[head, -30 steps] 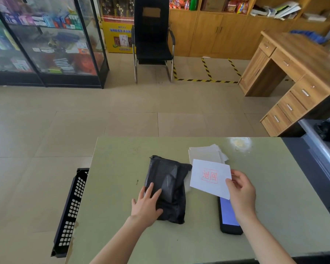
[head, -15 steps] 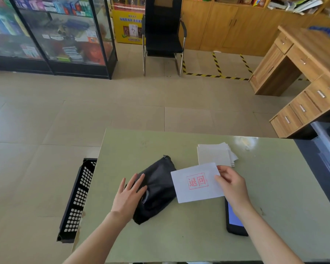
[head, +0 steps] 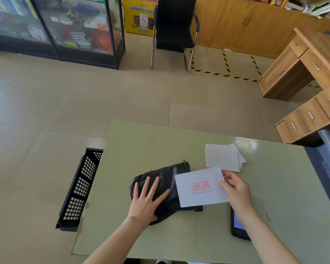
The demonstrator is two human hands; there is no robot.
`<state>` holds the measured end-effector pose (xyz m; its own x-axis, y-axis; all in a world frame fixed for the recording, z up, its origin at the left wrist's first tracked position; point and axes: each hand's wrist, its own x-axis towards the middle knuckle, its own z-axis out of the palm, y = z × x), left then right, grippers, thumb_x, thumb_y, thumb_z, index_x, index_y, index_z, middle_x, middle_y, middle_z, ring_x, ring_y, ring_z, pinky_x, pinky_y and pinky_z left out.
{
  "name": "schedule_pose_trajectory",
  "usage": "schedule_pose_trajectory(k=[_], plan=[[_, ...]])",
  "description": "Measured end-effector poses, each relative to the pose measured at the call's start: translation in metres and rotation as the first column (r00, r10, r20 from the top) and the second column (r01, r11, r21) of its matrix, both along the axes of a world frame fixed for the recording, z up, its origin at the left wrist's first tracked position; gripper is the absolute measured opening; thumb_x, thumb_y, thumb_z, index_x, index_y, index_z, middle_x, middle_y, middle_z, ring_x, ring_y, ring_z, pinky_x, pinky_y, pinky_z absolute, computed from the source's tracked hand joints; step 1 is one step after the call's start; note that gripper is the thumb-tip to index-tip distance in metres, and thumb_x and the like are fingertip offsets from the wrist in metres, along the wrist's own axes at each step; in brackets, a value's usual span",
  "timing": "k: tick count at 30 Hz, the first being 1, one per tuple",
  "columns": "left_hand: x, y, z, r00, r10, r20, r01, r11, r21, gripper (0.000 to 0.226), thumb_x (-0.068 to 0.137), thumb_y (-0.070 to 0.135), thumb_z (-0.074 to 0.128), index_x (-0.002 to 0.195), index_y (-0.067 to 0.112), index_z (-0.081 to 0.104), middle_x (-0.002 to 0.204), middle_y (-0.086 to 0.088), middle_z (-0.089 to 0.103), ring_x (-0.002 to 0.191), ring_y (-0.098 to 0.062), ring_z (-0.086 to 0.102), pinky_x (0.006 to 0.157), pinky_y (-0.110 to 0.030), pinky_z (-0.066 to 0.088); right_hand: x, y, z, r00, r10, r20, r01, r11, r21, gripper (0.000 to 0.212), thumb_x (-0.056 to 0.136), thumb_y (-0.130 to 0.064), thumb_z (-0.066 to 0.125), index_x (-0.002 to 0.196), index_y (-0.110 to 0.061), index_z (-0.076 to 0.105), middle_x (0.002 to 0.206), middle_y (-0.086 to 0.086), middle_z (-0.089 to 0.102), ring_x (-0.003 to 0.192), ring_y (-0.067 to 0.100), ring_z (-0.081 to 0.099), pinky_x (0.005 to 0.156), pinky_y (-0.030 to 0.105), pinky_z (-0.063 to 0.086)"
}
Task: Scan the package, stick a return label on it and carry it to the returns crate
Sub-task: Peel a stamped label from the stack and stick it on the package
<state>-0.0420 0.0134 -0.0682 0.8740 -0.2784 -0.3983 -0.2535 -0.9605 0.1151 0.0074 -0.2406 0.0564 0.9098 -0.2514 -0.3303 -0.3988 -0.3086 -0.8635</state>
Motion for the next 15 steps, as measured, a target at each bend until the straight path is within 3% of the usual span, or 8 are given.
schedule_pose_trajectory(k=[2, 5, 8, 9, 11, 12, 13, 15], plan=[[0.007, 0.007, 0.001, 0.997, -0.065, 0.047, 0.066, 0.997, -0.027, 0.109, 0.073, 0.047, 0.076, 0.143, 0.045, -0.009, 0.164, -0.01, -0.009, 0.148, -0.042, -0.006, 0.111, -0.066, -0.007, -0.001, 0.002, -0.001, 1.0, 0.001, -0.011, -0.001, 1.0, -0.002, 0.029, 0.087, 0.002, 0.052, 0.099, -0.021, 0.064, 0.094, 0.0, 0.072, 0.082, 0.014, 0.066, 0.062, 0.02, 0.048], [0.007, 0.022, 0.007, 0.993, -0.053, 0.103, 0.063, 0.994, -0.095, 0.116, 0.043, 0.06, 0.084, 0.144, 0.036, 0.033, 0.156, -0.011, 0.035, 0.141, -0.042, 0.035, 0.107, -0.068, 0.027, -0.002, 0.007, -0.007, 0.999, 0.001, -0.037, 0.0, 1.0, 0.025, 0.027, 0.087, 0.002, 0.052, 0.1, -0.018, 0.064, 0.094, 0.0, 0.072, 0.085, 0.018, 0.065, 0.068, 0.028, 0.048], [-0.004, 0.031, 0.011, 0.943, 0.265, 0.2, -0.16, 0.89, -0.427, 0.079, 0.071, 0.055, 0.073, 0.141, 0.029, 0.046, 0.153, 0.0, 0.041, 0.143, -0.03, 0.034, 0.111, -0.055, 0.035, -0.002, 0.015, -0.015, 0.997, -0.006, -0.078, 0.011, 0.998, 0.063, 0.026, 0.086, 0.002, 0.053, 0.1, -0.016, 0.064, 0.094, 0.002, 0.072, 0.087, 0.021, 0.065, 0.072, 0.033, 0.047], [-0.007, 0.029, 0.018, 0.881, 0.451, 0.142, -0.299, 0.764, -0.572, 0.059, 0.081, 0.046, 0.068, 0.135, 0.027, 0.054, 0.146, 0.004, 0.049, 0.138, -0.025, 0.041, 0.11, -0.044, 0.038, -0.001, 0.02, -0.018, 0.996, 0.0, -0.093, 0.008, 0.996, 0.085, 0.026, 0.086, 0.003, 0.053, 0.097, -0.018, 0.064, 0.093, 0.003, 0.072, 0.085, 0.021, 0.065, 0.074, 0.034, 0.047], [-0.006, 0.022, 0.038, 0.674, 0.715, -0.185, -0.555, 0.324, -0.766, 0.022, 0.092, 0.033, 0.06, 0.11, 0.025, 0.07, 0.115, 0.008, 0.068, 0.113, -0.017, 0.06, 0.095, -0.032, 0.048, 0.001, 0.032, -0.023, 0.993, 0.019, -0.121, -0.002, 0.991, 0.134, 0.029, 0.086, 0.004, 0.053, 0.091, -0.022, 0.064, 0.093, 0.005, 0.073, 0.083, 0.021, 0.066, 0.077, 0.036, 0.048], [-0.003, 0.019, 0.048, 0.571, 0.726, -0.383, -0.638, 0.1, -0.763, 0.017, 0.094, 0.031, 0.058, 0.099, 0.024, 0.073, 0.101, 0.007, 0.073, 0.102, -0.016, 0.066, 0.088, -0.031, 0.051, 0.003, 0.038, -0.026, 0.991, 0.026, -0.132, -0.005, 0.987, 0.158, 0.029, 0.086, 0.004, 0.053, 0.091, -0.022, 0.063, 0.092, 0.005, 0.073, 0.083, 0.021, 0.066, 0.077, 0.037, 0.049], [0.0, 0.017, 0.054, 0.508, 0.684, -0.524, -0.688, -0.044, -0.724, 0.019, 0.095, 0.031, 0.056, 0.094, 0.024, 0.074, 0.092, 0.005, 0.075, 0.094, -0.016, 0.069, 0.083, -0.032, 0.053, 0.004, 0.044, -0.03, 0.989, 0.033, -0.144, -0.007, 0.983, 0.181, 0.027, 0.085, 0.004, 0.053, 0.093, -0.02, 0.063, 0.092, 0.006, 0.073, 0.083, 0.022, 0.066, 0.075, 0.036, 0.049], [0.007, 0.016, 0.057, 0.459, 0.589, -0.665, -0.742, -0.158, -0.652, 0.016, 0.093, 0.028, 0.06, 0.094, 0.021, 0.075, 0.089, 0.002, 0.077, 0.087, -0.016, 0.071, 0.076, -0.03, 0.054, 0.007, 0.055, -0.037, 0.984, 0.043, -0.172, -0.004, 0.975, 0.222, 0.025, 0.085, 0.005, 0.052, 0.099, -0.013, 0.063, 0.091, 0.008, 0.072, 0.082, 0.023, 0.066, 0.071, 0.036, 0.05]])
